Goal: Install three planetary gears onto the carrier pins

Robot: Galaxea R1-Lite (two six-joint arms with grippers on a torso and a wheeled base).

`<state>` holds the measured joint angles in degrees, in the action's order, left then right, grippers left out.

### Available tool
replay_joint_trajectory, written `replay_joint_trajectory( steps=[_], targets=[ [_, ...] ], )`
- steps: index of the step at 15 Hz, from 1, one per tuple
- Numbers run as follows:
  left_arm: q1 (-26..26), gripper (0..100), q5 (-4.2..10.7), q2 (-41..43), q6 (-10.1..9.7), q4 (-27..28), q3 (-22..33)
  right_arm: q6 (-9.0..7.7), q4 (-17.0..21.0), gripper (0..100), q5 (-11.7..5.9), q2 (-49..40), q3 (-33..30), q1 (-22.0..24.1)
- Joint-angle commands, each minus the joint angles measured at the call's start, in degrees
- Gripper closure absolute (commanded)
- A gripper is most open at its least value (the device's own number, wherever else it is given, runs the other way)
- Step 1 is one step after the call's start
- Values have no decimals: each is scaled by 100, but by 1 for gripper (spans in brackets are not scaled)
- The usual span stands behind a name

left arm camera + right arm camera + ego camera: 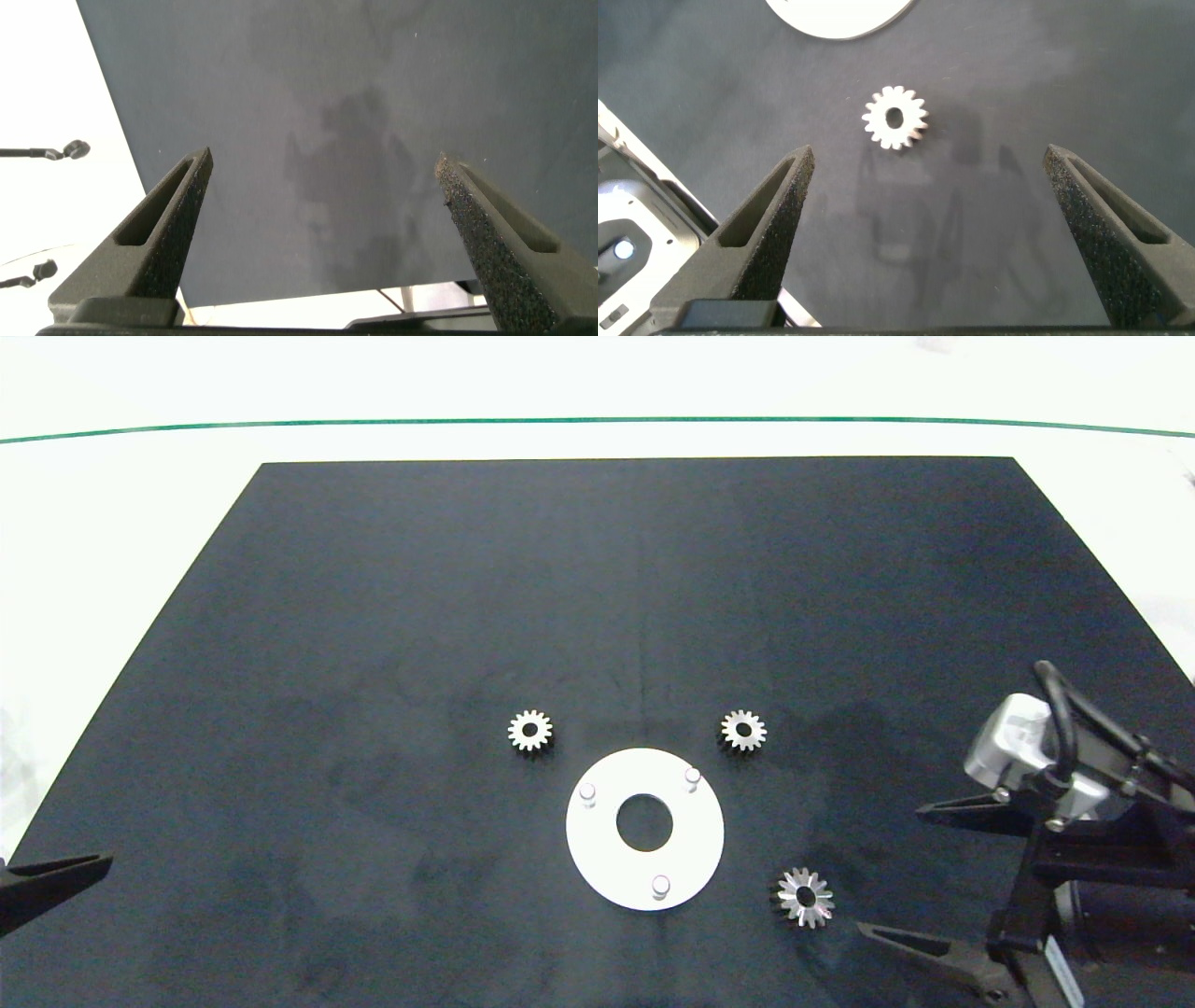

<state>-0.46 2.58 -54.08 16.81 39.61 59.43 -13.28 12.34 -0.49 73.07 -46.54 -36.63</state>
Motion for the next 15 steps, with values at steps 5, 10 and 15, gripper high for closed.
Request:
replay_joint_trajectory(
  steps=[5,10,15],
  targets=[
    [-24,0,5,99,6,30,-28,9,-12,0,-118,805,-30,-459],
    [-15,0,76,161,42,30,-37,0,-38,0,-259,1069,-21,-468],
    [-42,0,76,178,42,30,-45,-8,-293,0,-303,1271,-13,-388]
  ],
)
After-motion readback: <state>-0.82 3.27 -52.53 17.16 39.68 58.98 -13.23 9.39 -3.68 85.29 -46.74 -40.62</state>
